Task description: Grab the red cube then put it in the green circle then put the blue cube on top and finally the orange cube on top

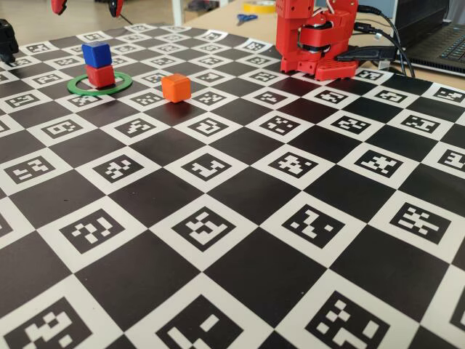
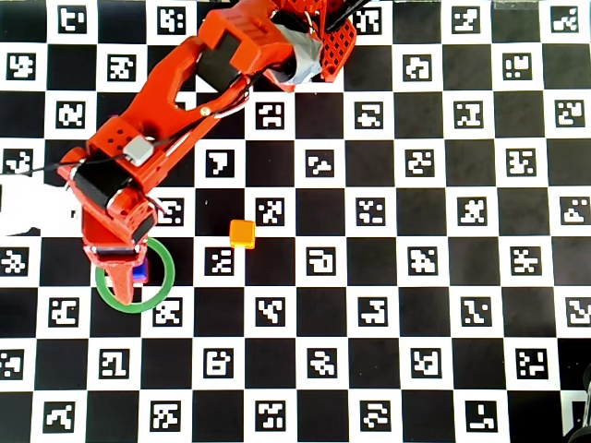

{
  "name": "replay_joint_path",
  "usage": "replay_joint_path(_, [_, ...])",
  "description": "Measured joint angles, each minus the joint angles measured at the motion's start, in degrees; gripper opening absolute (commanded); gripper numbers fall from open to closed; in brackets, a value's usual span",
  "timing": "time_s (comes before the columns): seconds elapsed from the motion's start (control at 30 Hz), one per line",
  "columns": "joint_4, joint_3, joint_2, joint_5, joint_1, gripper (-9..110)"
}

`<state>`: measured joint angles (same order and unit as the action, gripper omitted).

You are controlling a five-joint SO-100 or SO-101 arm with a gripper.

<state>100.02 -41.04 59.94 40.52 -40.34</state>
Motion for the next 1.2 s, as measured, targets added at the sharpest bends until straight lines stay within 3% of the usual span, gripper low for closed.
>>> replay_joint_path(0.73, [0.0,-20.7,22.6,-14.2,6.5,47])
replay_joint_path(1.2, [0.0,-33.8,27.2,-15.9,15.1,47])
